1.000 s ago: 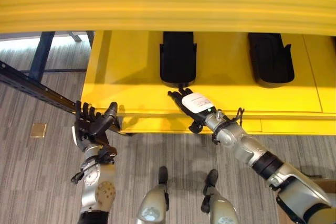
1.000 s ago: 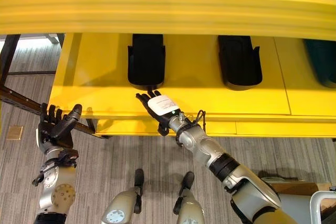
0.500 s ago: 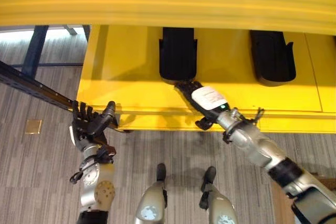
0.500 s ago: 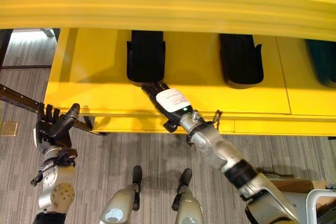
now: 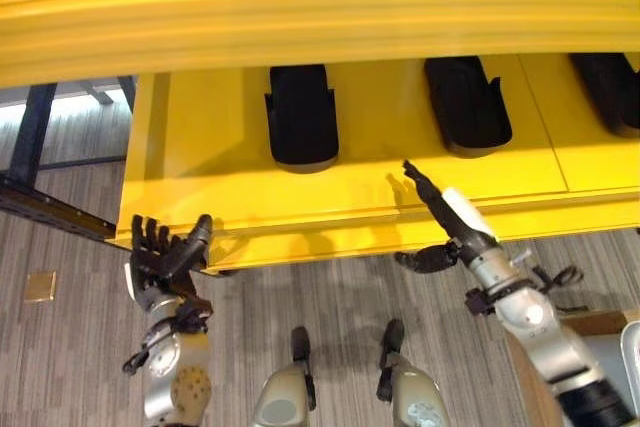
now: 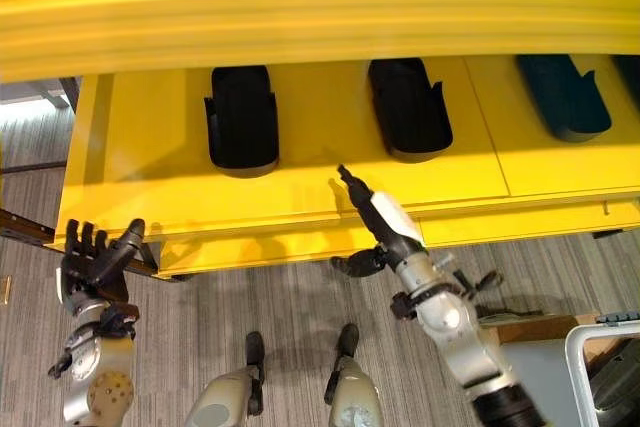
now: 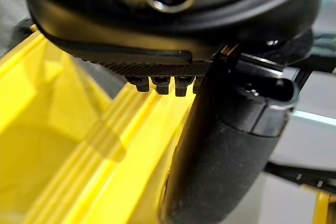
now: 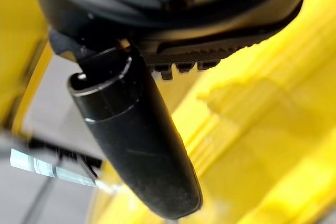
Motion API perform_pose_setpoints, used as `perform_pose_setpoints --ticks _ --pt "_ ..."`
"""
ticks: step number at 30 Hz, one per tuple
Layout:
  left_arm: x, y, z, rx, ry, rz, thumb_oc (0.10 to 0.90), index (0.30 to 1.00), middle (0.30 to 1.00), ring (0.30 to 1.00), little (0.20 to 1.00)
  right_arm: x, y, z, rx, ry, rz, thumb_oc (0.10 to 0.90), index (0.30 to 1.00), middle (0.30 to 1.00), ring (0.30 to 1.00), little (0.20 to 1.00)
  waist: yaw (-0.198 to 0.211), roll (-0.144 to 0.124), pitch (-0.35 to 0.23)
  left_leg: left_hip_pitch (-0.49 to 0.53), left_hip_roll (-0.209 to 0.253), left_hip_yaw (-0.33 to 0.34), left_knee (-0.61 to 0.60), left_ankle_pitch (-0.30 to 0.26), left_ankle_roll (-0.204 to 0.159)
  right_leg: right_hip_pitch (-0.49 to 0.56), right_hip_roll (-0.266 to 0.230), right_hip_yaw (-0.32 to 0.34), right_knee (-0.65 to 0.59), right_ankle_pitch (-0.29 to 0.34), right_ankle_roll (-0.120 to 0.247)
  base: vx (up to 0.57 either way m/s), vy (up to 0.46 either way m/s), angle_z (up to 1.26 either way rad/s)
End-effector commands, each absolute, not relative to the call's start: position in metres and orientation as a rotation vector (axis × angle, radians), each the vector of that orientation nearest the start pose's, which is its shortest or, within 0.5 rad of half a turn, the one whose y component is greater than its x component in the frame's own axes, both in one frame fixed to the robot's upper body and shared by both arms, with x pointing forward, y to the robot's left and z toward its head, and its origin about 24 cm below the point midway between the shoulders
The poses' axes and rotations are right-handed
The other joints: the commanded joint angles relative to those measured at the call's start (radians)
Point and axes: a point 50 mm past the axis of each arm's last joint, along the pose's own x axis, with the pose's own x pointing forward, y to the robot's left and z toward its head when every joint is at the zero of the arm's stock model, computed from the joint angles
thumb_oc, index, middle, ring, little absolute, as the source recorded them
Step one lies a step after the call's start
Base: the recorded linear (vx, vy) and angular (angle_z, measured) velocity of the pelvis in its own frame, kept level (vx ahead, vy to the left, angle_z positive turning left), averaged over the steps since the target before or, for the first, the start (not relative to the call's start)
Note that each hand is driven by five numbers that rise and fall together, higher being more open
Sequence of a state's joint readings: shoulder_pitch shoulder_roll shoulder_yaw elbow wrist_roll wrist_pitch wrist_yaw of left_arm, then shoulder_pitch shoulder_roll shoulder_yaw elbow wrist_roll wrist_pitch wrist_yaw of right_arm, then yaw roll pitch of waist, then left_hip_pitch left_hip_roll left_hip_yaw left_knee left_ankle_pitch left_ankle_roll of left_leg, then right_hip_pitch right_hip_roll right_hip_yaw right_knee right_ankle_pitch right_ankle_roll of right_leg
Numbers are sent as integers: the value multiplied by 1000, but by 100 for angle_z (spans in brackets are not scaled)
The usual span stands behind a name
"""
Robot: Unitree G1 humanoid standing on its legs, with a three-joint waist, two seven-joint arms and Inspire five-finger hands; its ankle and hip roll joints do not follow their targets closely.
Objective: Move parts from the plastic box to the shelf.
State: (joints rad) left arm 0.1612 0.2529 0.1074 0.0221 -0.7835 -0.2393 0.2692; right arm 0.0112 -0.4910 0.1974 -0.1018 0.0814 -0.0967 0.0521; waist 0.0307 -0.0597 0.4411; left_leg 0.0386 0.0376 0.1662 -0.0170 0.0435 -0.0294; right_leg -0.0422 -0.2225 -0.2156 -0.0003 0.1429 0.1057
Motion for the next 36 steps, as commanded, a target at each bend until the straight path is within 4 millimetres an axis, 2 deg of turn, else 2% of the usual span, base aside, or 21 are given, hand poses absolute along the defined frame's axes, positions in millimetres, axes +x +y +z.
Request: perform_pose_setpoints --ticks 1,7,11,13,14,15,16,17,18,19,21,22,23,25,26,29,31,33,34,35,36 --pt "207 239 51 -497 -144 276 900 1000 1000 1000 1000 240 -171 90 -134 -215 353 900 1000 1000 1000 1000 -41 -23 -211 -29 -26 -13 25 -70 22 8 -149 20 19 24 111 17 1 -10" --pt "209 216 38 -515 -82 197 900 1000 1000 1000 1000 233 -174 82 72 -200 275 900 1000 1000 1000 1000 -89 5 -279 13 -29 25 25 -95 25 14 -146 68 -4 31 115 24 -2 -21" --pt "212 211 40 -515 -89 177 900 1000 1000 1000 1000 233 -173 85 100 -218 262 900 1000 1000 1000 1000 -113 23 -292 38 -25 74 41 -113 27 -13 -135 106 4 38 121 11 -8 -43" --pt "216 210 42 -507 -102 175 900 1000 1000 1000 1000 235 -169 86 135 -226 269 900 1000 1000 1000 1000 -104 36 -283 55 -16 121 51 -123 26 -46 -148 40 37 55 124 -34 -37 -81" --pt "217 212 45 -509 -114 179 900 1000 1000 1000 1000 237 -167 88 135 -236 273 900 1000 1000 1000 1000 -91 40 -282 64 -10 152 52 -127 24 -52 -176 -53 58 62 123 -33 -40 -129" --pt "217 212 45 -509 -115 179 900 1000 1000 1000 1000 237 -167 88 135 -237 274 900 1000 1000 1000 1000 -92 39 -283 61 -11 152 51 -125 25 -54 -177 -53 57 64 123 -38 -111 -136" --pt "220 211 48 -514 -129 168 900 1000 1000 1000 1000 240 -164 91 131 -245 289 900 1000 1000 1000 1000 -82 40 -284 77 4 196 45 -128 17 -46 -214 -176 80 72 120 40 -121 -119" --pt "220 209 48 -515 -126 159 900 1000 1000 1000 1000 242 -163 92 135 -244 291 900 1000 1000 1000 1000 -82 44 -288 93 15 198 40 -145 8 -33 -217 -201 85 64 134 -9 -134 -77" --pt "221 209 48 -515 -127 159 900 1000 1000 1000 1000 242 -163 92 134 -246 292 900 1000 1000 1000 1000 -84 38 -286 85 11 210 42 -130 13 -37 -223 -212 80 75 122 81 -191 -79" --pt "222 204 46 -529 -116 142 900 1000 1000 1000 1000 243 -162 93 142 -248 294 900 1000 1000 1000 1000 -93 44 -295 99 35 214 38 -142 -7 -25 -212 -204 79 58 136 48 -240 -77" --pt "224 201 47 -540 -124 134 900 1000 1000 1000 1000 243 -161 95 151 -259 297 900 1000 1000 1000 1000 -105 41 -297 89 61 228 49 -115 -19 -28 -198 -206 75 51 116 53 -246 -44" --pt "224 201 47 -540 -122 134 900 1000 1000 1000 1000 243 -161 95 151 -258 296 900 1000 1000 1000 1000 -104 48 -298 97 66 216 47 -131 -26 -22 -192 -197 79 40 129 -3 -292 -26" --pt "228 199 51 -545 -141 116 900 1000 1000 1000 1000 241 -164 96 149 -265 286 900 1000 1000 1000 1000 -119 51 -298 92 103 235 49 -96 -44 -25 -168 -198 79 15 102 33 -199 -33" --pt "229 198 52 -545 -144 107 900 1000 1000 1000 1000 241 -164 96 150 -268 282 900 1000 1000 1000 1000 -125 60 -299 101 125 224 48 -100 -60 -19 -150 -185 86 -11 107 69 -267 -37" --pt "232 194 56 -539 -157 88 900 1000 1000 1000 1000 241 -166 98 146 -276 279 900 1000 1000 1000 1000 -141 70 -297 102 164 231 48 -74 -81 -25 -119 -173 98 -38 92 91 -243 -29" --pt "237 191 60 -534 -177 75 900 1000 1000 1000 1000 241 -171 101 131 -294 261 900 1000 1000 1000 1000 -158 85 -296 100 204 241 47 -39 -103 -41 -89 -161 122 -68 74 33 -238 -18" --pt "244 184 67 -539 -202 45 900 1000 1000 1000 1000 240 -178 107 100 -329 220 900 1000 1000 1000 1000 -182 106 -286 75 277 246 94 49 -140 -51 -35 -149 144 -116 34 37 -367 0" --pt "246 183 69 -536 -211 39 900 1000 1000 1000 1000 239 -182 109 83 -341 204 900 1000 1000 1000 1000 -191 113 -281 64 304 241 134 83 -153 -50 -9 -144 145 -133 16 57 -312 0" --pt "248 180 72 -542 -222 30 900 1000 1000 1000 1000 236 -188 110 53 -353 181 900 1000 1000 1000 1000 -203 118 -272 48 347 227 212 155 -164 -39 37 -127 142 -160 -18 55 -246 -4" --pt "248 180 72 -543 -222 29 900 1000 1000 1000 1000 235 -188 110 52 -353 180 900 1000 1000 1000 1000 -203 121 -272 46 353 224 216 155 -168 -38 42 -129 141 -162 -21 87 -347 -11" --pt "250 178 74 -547 -229 24 900 1000 1000 1000 1000 235 -190 111 34 -357 165 900 1000 1000 1000 1000 -203 121 -265 36 369 203 259 195 -170 -25 66 -124 131 -171 -37 74 -299 -21"
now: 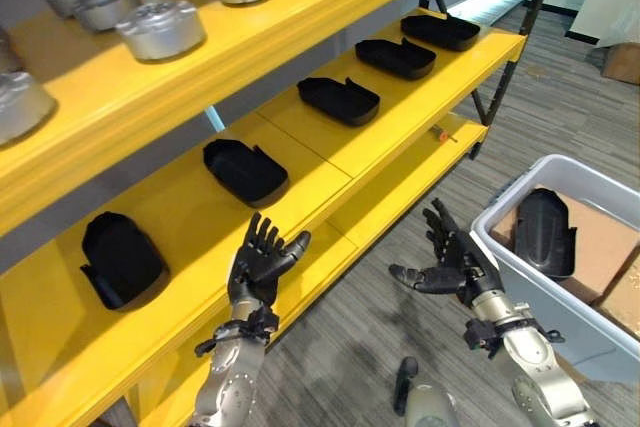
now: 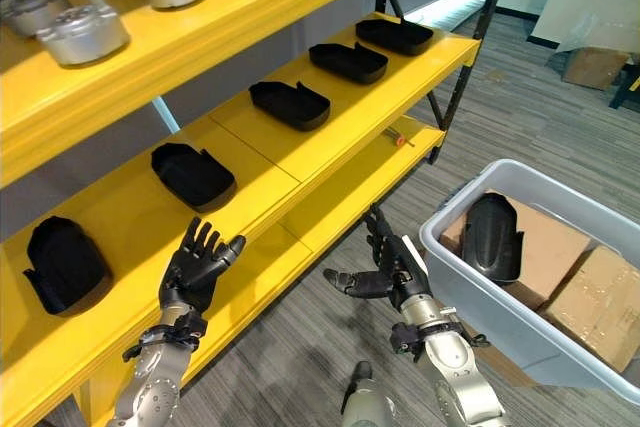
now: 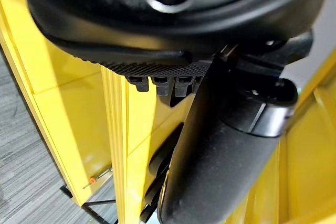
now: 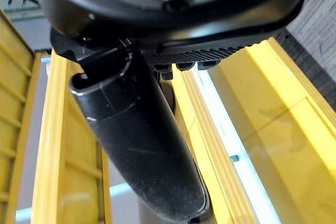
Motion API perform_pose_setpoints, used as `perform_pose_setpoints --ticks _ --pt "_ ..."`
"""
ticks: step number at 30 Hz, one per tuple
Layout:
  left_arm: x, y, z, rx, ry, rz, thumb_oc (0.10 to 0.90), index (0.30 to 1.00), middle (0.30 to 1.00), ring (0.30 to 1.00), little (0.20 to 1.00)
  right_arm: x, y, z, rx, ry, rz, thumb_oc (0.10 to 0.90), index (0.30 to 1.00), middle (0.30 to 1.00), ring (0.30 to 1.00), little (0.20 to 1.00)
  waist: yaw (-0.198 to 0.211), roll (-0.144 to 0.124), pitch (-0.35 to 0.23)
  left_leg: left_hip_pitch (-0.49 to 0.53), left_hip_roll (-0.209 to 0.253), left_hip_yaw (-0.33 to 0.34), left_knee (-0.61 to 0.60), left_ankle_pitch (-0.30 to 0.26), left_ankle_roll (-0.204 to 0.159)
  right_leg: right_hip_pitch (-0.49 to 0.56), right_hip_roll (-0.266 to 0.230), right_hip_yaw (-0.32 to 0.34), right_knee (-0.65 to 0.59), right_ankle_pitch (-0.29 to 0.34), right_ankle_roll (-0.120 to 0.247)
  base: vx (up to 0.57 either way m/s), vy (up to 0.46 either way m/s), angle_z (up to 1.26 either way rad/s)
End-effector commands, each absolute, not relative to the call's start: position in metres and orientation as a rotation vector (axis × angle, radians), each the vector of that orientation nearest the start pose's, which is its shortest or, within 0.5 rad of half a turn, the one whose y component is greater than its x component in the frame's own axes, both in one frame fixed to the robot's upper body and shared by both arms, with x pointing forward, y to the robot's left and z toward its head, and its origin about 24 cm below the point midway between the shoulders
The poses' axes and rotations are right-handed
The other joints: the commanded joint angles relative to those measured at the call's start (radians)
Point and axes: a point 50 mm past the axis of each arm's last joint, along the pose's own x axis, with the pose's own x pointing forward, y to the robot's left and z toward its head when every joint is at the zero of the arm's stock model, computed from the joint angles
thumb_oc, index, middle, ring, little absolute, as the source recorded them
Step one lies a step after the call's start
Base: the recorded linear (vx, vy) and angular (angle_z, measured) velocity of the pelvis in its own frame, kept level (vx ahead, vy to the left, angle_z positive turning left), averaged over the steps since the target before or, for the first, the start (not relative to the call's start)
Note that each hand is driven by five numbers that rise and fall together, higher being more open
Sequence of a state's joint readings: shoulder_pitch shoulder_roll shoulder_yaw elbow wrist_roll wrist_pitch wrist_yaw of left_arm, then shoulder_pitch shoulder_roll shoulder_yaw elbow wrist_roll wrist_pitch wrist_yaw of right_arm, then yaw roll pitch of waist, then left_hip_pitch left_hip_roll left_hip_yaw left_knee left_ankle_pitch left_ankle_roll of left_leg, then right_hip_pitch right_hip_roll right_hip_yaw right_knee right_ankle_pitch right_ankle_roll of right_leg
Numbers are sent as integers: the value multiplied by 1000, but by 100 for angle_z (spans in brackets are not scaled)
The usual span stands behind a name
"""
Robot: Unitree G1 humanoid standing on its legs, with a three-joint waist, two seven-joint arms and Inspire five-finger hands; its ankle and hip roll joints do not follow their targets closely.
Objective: Move parts from the plastic box to the shelf.
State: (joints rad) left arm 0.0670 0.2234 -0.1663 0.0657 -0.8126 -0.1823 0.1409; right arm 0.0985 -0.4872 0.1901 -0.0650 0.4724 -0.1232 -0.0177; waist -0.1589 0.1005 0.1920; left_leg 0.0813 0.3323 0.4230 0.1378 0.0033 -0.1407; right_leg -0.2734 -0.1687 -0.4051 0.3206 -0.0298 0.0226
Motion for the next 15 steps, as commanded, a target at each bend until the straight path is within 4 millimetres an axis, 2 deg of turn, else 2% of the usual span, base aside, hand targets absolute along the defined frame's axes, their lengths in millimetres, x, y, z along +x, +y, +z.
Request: perform_pose_setpoints --ticks 1,2,3,4,5,6,7,8,9,10,11,12,13,14,15 --pt "252 174 78 -560 -242 10 900 1000 1000 1000 1000 234 -193 114 12 -371 151 900 1000 1000 1000 1000 -12 -53 -4 -34 57 -85 185 227 -39 230 35 79 -216 -5 25 57 -367 -52" --pt "253 173 80 -573 -247 8 900 1000 1000 1000 1000 234 -193 115 8 -377 150 900 1000 1000 1000 1000 -15 -62 -5 -48 41 -71 199 225 -12 234 45 77 -238 12 13 24 -253 -69" --pt "253 173 80 -573 -247 8 900 1000 1000 1000 1000 234 -193 115 8 -377 150 900 1000 1000 1000 1000 -15 -62 -4 -48 42 -71 200 224 -11 235 45 78 -239 12 13 76 -160 -67" --pt "253 170 79 -601 -244 7 900 1000 1000 1000 1000 235 -192 116 10 -384 151 900 1000 1000 1000 1000 2 -81 -7 -103 -59 -133 198 161 20 250 60 121 -275 23 18 93 -75 -31" --pt "253 170 79 -601 -244 7 900 1000 1000 1000 1000 235 -192 116 11 -383 151 900 1000 1000 1000 1000 2 -81 -7 -103 -59 -132 199 160 21 250 59 121 -276 23 19 219 -111 -58" --pt "249 173 78 -593 -241 15 900 1000 1000 1000 1000 237 -189 116 24 -386 159 900 1000 1000 1000 1000 20 -100 -9 -143 -156 -182 157 78 54 255 69 184 -300 39 33 178 -30 -87" --pt "246 175 76 -590 -239 25 900 1000 1000 1000 1000 237 -187 115 26 -381 167 900 1000 1000 1000 1000 27 -107 -7 -155 -184 -197 136 57 62 255 73 215 -303 45 37 175 -32 -134" --pt "246 175 76 -589 -239 25 900 1000 1000 1000 1000 237 -187 115 27 -382 167 900 1000 1000 1000 1000 29 -109 -9 -156 -186 -194 133 61 63 251 72 217 -304 47 37 164 -17 -157" --pt "242 179 74 -565 -241 38 900 1000 1000 1000 1000 238 -184 113 24 -373 188 900 1000 1000 1000 1000 59 -119 4 -210 -273 -279 98 30 80 255 86 279 -299 50 36 188 -29 -168" --pt "240 180 74 -554 -247 42 900 1000 1000 1000 1000 239 -182 111 18 -366 200 900 1000 1000 1000 1000 88 -118 12 -250 -346 -368 79 30 84 266 105 321 -303 50 37 235 -55 -150" --pt "238 181 73 -555 -246 39 900 1000 1000 1000 1000 240 -181 110 23 -364 212 900 1000 1000 1000 1000 102 -115 12 -271 -380 -417 53 48 79 267 124 353 -304 56 36 125 -35 -140" --pt "238 181 73 -555 -246 39 900 1000 1000 1000 1000 240 -181 110 23 -363 212 900 1000 1000 1000 1000 103 -116 14 -266 -381 -416 52 47 79 270 123 354 -304 54 37 116 -31 -161" --pt "236 182 73 -546 -250 42 900 1000 1000 1000 1000 242 -178 109 26 -361 226 900 1000 1000 1000 1000 122 -111 19 -269 -415 -470 22 65 78 276 146 392 -308 54 39 126 -3 -185" --pt "235 182 73 -545 -254 37 900 1000 1000 1000 1000 243 -176 109 34 -360 234 900 1000 1000 1000 1000 126 -107 19 -276 -429 -495 0 80 77 277 163 421 -312 59 39 170 10 -194" --pt "232 182 69 -556 -238 31 900 1000 1000 1000 1000 244 -172 107 47 -345 266 900 1000 1000 1000 1000 131 -106 15 -248 -435 -500 -39 68 102 278 186 471 -317 58 42 105 19 -149"
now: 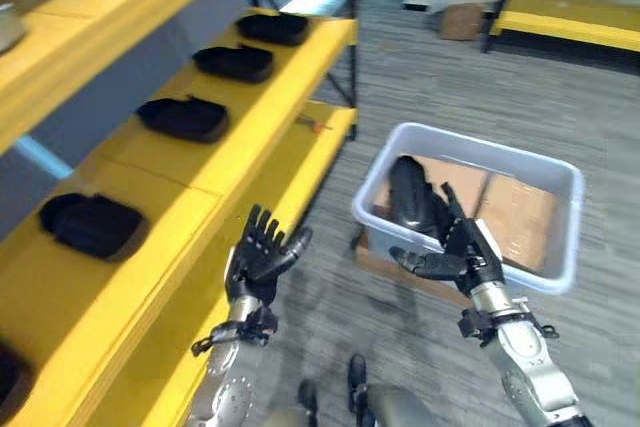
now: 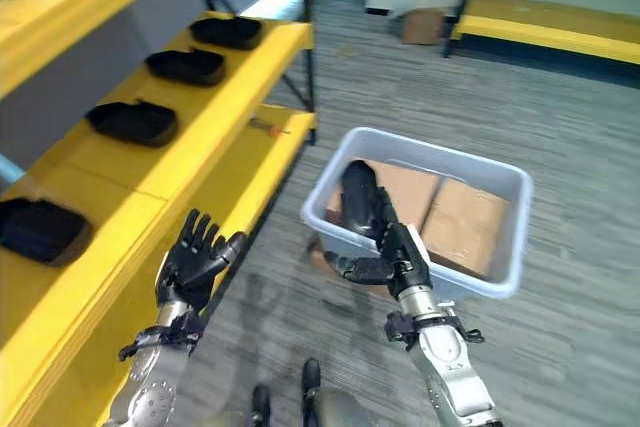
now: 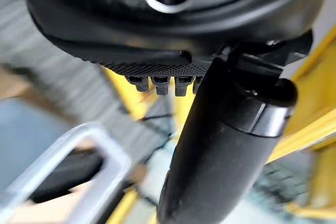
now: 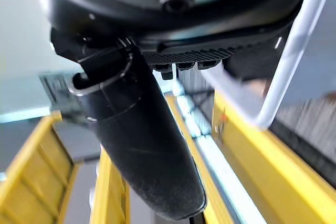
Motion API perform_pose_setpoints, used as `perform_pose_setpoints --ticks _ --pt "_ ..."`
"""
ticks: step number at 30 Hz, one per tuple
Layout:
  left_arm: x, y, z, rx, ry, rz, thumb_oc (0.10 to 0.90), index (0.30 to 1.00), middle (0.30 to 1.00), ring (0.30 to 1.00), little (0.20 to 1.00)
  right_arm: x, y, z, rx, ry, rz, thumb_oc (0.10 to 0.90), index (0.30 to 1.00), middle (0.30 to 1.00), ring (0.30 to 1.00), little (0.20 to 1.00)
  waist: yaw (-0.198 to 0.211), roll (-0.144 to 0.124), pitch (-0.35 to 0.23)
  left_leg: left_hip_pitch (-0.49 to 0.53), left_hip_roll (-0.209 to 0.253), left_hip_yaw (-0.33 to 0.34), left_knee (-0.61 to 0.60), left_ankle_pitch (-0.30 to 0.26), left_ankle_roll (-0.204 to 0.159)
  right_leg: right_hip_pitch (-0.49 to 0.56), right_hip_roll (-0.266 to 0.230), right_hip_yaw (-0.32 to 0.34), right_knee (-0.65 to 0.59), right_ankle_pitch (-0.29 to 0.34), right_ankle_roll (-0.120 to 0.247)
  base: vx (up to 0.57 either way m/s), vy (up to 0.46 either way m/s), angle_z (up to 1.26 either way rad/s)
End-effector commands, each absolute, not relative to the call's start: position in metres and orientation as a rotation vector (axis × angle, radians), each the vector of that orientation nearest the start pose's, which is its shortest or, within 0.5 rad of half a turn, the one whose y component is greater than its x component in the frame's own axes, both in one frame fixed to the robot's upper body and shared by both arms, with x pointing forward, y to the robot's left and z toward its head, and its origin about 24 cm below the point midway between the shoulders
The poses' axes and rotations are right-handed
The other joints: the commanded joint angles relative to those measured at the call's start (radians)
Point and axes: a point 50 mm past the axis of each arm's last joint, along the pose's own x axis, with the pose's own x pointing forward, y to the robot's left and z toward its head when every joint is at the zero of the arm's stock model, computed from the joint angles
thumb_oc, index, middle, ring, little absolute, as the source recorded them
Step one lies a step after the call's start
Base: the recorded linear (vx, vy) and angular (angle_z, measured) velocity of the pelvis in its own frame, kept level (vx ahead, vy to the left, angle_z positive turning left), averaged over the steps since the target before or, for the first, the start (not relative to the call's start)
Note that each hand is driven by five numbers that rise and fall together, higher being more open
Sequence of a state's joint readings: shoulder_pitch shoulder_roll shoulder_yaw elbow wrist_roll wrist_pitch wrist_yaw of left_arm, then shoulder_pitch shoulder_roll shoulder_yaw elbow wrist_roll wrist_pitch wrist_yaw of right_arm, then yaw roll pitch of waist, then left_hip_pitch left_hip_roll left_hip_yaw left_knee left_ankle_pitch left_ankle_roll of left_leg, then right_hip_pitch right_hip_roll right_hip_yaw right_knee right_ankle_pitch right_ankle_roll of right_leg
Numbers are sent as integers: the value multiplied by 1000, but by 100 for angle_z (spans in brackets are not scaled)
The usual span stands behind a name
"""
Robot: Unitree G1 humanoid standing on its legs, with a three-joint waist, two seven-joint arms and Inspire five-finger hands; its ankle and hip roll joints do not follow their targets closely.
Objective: Move parts from the plastic box to the shelf.
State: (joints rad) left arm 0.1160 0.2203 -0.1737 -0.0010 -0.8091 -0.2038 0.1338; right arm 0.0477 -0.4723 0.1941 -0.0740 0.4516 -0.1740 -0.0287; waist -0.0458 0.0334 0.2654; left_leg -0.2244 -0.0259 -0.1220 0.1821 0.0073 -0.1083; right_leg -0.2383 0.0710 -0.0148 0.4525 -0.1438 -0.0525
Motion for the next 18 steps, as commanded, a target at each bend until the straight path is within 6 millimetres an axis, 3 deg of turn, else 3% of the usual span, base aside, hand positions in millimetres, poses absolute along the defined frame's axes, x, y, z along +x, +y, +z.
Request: perform_pose_setpoints --ticks 1,2,5,10,15,17,18 --pt "232 182 69 -556 -237 31 900 1000 1000 1000 1000 244 -172 107 47 -344 266 900 1000 1000 1000 1000 21 -39 -56 63 -76 49 -87 64 70 245 -53 84 -449 172 117 127 80 -109" --pt "230 181 67 -555 -225 22 900 1000 1000 1000 1000 244 -170 105 53 -339 279 900 1000 1000 1000 1000 15 -36 -72 109 -68 59 -142 66 93 241 -47 101 -460 177 120 130 96 -72" --pt "229 180 65 -566 -217 16 900 1000 1000 1000 1000 241 -170 103 72 -324 284 900 1000 1000 1000 1000 -3 -38 -92 147 -61 97 -185 68 106 242 -51 122 -467 179 122 148 101 -89" --pt "231 183 68 -557 -225 20 900 1000 1000 1000 1000 243 -165 103 73 -321 299 900 1000 1000 1000 1000 -16 -41 -104 167 -60 133 -211 58 129 230 -47 162 -464 180 128 68 72 -12" --pt "234 186 72 -535 -237 27 900 1000 1000 1000 1000 248 -156 108 55 -338 337 900 1000 1000 1000 1000 -16 -35 -93 162 -57 175 -199 26 156 164 -36 190 -354 155 143 31 78 -57" --pt "236 188 74 -515 -243 36 900 1000 1000 1000 1000 252 -145 111 55 -353 372 900 1000 1000 1000 1000 -8 -33 -63 188 -53 220 -200 3 170 85 -65 114 -209 188 209 33 45 -62" --pt "236 188 74 -515 -243 36 900 1000 1000 1000 1000 252 -145 112 55 -354 372 900 1000 1000 1000 1000 -7 -33 -65 185 -52 222 -200 5 170 82 -64 116 -211 192 208 13 8 -55"
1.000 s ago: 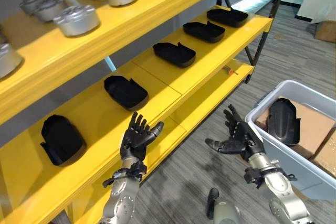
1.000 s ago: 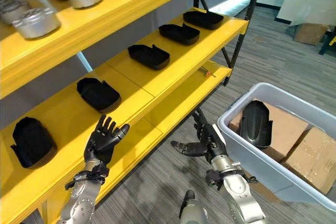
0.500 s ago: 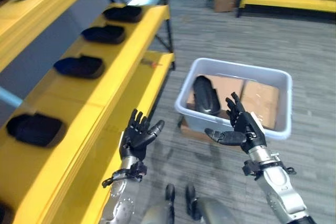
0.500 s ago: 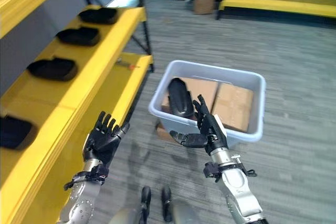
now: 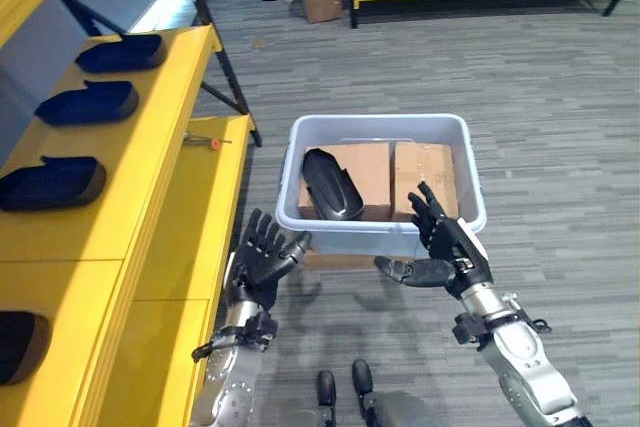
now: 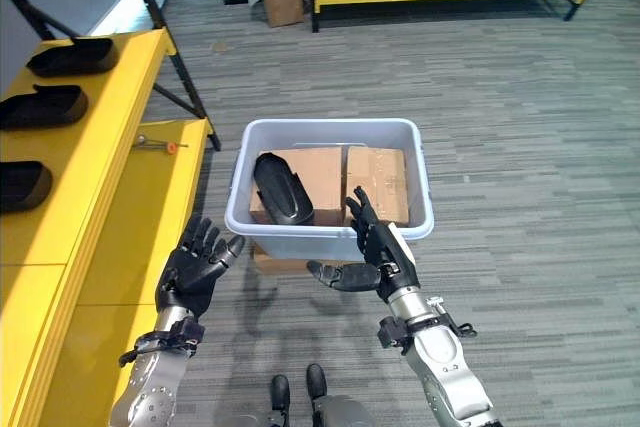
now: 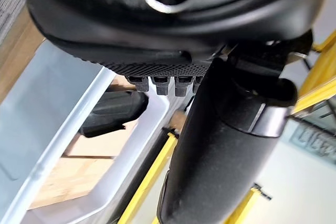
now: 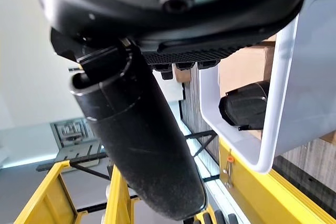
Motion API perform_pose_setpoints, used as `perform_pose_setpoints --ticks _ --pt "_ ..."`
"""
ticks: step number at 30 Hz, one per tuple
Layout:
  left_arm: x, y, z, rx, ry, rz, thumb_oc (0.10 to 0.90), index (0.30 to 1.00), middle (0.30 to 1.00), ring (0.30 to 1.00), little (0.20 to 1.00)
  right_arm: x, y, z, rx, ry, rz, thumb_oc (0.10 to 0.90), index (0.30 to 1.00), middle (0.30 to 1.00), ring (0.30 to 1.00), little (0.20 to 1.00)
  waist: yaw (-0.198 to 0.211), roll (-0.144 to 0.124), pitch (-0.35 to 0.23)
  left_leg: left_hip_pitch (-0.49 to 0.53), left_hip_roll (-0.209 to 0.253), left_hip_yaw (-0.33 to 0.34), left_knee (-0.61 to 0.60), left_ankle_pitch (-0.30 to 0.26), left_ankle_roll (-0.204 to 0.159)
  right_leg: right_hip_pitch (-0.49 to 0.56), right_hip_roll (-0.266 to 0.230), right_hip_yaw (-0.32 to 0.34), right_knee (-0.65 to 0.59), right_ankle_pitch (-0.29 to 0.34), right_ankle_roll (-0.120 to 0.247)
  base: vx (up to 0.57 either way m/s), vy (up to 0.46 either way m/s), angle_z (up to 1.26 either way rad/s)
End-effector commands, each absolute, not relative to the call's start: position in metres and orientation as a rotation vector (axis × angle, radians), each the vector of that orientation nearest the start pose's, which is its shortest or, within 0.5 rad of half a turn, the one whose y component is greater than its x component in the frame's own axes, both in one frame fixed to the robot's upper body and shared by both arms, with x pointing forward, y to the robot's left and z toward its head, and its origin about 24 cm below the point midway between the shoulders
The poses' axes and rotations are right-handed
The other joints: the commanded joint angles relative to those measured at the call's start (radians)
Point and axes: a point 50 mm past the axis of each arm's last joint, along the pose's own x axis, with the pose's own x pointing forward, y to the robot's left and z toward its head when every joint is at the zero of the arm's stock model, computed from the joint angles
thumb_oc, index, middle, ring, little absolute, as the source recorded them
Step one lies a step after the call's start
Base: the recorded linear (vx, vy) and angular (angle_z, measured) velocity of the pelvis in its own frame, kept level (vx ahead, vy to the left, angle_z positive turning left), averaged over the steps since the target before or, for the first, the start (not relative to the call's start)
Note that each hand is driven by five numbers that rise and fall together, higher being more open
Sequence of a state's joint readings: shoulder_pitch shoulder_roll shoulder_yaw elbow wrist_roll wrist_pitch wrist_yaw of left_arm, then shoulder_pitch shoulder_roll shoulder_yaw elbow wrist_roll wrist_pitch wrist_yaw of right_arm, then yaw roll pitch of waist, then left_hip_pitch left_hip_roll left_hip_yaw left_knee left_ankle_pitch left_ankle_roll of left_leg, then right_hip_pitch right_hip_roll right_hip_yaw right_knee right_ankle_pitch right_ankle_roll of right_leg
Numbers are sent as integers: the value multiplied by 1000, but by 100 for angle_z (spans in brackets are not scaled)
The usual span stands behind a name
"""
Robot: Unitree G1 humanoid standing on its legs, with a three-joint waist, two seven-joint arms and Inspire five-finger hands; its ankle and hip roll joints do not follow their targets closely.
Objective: Move parts from the plastic box to the shelf.
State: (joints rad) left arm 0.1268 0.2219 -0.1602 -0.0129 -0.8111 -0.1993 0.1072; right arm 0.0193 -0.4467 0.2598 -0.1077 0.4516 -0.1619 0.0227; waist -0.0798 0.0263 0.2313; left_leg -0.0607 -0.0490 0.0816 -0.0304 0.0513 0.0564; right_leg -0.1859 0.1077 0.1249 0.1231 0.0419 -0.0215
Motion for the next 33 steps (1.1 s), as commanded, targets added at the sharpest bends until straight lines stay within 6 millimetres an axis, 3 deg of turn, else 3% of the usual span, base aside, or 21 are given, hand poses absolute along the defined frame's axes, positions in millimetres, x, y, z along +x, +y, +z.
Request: perform_pose_setpoints --ticks 1,2,3,4,7,11,12,15,16,21,22,24,25,26,27,28,29,30,33 --pt "236 190 76 -518 -254 44 900 1000 1000 1000 1000 255 -140 114 59 -364 384 900 1000 1000 1000 1000 32 -21 -21 45 -21 56 -11 -46 -1 -13 -156 -91 96 60 205 7 -7 -66" --pt "236 190 76 -518 -254 44 900 1000 1000 1000 1000 255 -140 114 59 -364 384 900 1000 1000 1000 1000 32 -21 -21 45 -21 56 -11 -46 -1 -13 -156 -91 96 60 205 62 -65 -99" --pt "238 191 80 -524 -269 44 900 1000 1000 1000 1000 260 -135 119 52 -384 391 900 1000 1000 1000 1000 34 -18 -8 65 -4 87 -32 -53 -13 -75 -220 -159 6 128 207 50 -60 -80" --pt "238 191 80 -524 -269 44 900 1000 1000 1000 1000 260 -135 119 52 -384 391 900 1000 1000 1000 1000 34 -18 -8 65 -4 87 -32 -53 -13 -75 -220 -159 6 128 207 117 -100 -69" --pt "239 191 78 -525 -267 52 900 1000 1000 1000 1000 262 -134 120 39 -386 388 900 1000 1000 1000 1000 18 -21 6 120 17 74 -48 -76 -39 -116 -287 -213 -135 202 216 233 -110 -33" --pt "242 189 77 -522 -262 54 900 1000 1000 1000 1000 262 -135 123 37 -399 380 900 1000 1000 1000 1000 2 -42 9 158 24 56 -55 -96 -59 -115 -298 -227 -163 233 227 232 -150 17" --pt "244 186 77 -529 -257 41 900 1000 1000 1000 1000 261 -138 122 41 -394 369 900 1000 1000 1000 1000 1 -59 3 176 27 44 -55 -112 -72 -88 -301 -248 -165 228 219 318 -257 88" --pt "246 182 76 -542 -251 38 900 1000 1000 1000 1000 261 -141 122 42 -394 361 900 1000 1000 1000 1000 -4 -61 -8 190 56 20 -40 -125 -89 -77 -297 -281 -134 206 202 227 -201 64" --pt "247 179 77 -564 -253 29 900 1000 1000 1000 1000 260 -145 123 35 -396 353 900 1000 1000 1000 1000 -10 -58 -14 181 93 0 11 -148 -104 -69 -296 -325 -94 165 181 269 -257 16" --pt "249 172 78 -596 -252 4 900 1000 1000 1000 1000 260 -147 122 29 -393 341 900 1000 1000 1000 1000 -20 -53 -4 126 148 -19 152 -125 -128 -50 -273 -364 -64 106 146 179 -203 46" --pt "249 172 78 -596 -252 3 900 1000 1000 1000 1000 260 -147 122 29 -393 341 900 1000 1000 1000 1000 -21 -52 -4 123 150 -21 157 -127 -129 -50 -273 -366 -64 106 145 145 -156 21" --pt "248 171 81 -613 -260 5 900 1000 1000 1000 1000 259 -146 123 34 -392 354 900 1000 1000 1000 1000 6 -65 39 4 139 -47 416 -55 -145 -15 -248 -367 -56 67 102 141 -217 15" --pt "246 171 80 -605 -255 -1 900 1000 1000 1000 1000 258 -149 123 21 -395 354 900 1000 1000 1000 1000 26 -87 60 -70 101 -81 526 -17 -144 2 -245 -366 -60 56 88 69 -147 4" --pt "246 171 80 -605 -255 -1 900 1000 1000 1000 1000 258 -149 123 21 -395 353 900 1000 1000 1000 1000 25 -86 60 -73 101 -82 531 -18 -145 1 -245 -368 -60 56 88 172 -76 -4" --pt "244 171 79 -606 -238 -8 900 1000 1000 1000 1000 257 -155 121 -3 -381 328 900 1000 1000 1000 1000 40 -115 73 -149 153 -74 415 -36 -127 21 -266 -370 -72 43 108 140 5 -6" --pt "243 171 79 -606 -236 -7 900 1000 1000 1000 1000 256 -155 120 -3 -381 327 900 1000 1000 1000 1000 42 -115 73 -143 154 -71 410 -37 -128 24 -265 -368 -72 41 108 195 51 17" --pt "242 173 79 -609 -239 -5 900 1000 1000 1000 1000 257 -157 120 -6 -380 312 900 1000 1000 1000 1000 46 -121 75 -136 192 -65 332 -36 -131 29 -273 -360 -75 40 118 120 139 33" --pt "242 175 80 -604 -243 10 900 1000 1000 1000 1000 258 -160 120 -10 -383 289 900 1000 1000 1000 1000 53 -117 79 -145 258 -65 186 23 -151 32 -282 -350 -73 34 131 149 226 25" --pt "242 181 79 -592 -244 39 900 1000 1000 1000 1000 260 -163 124 -29 -404 257 900 1000 1000 1000 1000 76 -91 82 -166 358 -52 -15 189 -210 48 -294 -327 -73 20 155 170 292 -3"
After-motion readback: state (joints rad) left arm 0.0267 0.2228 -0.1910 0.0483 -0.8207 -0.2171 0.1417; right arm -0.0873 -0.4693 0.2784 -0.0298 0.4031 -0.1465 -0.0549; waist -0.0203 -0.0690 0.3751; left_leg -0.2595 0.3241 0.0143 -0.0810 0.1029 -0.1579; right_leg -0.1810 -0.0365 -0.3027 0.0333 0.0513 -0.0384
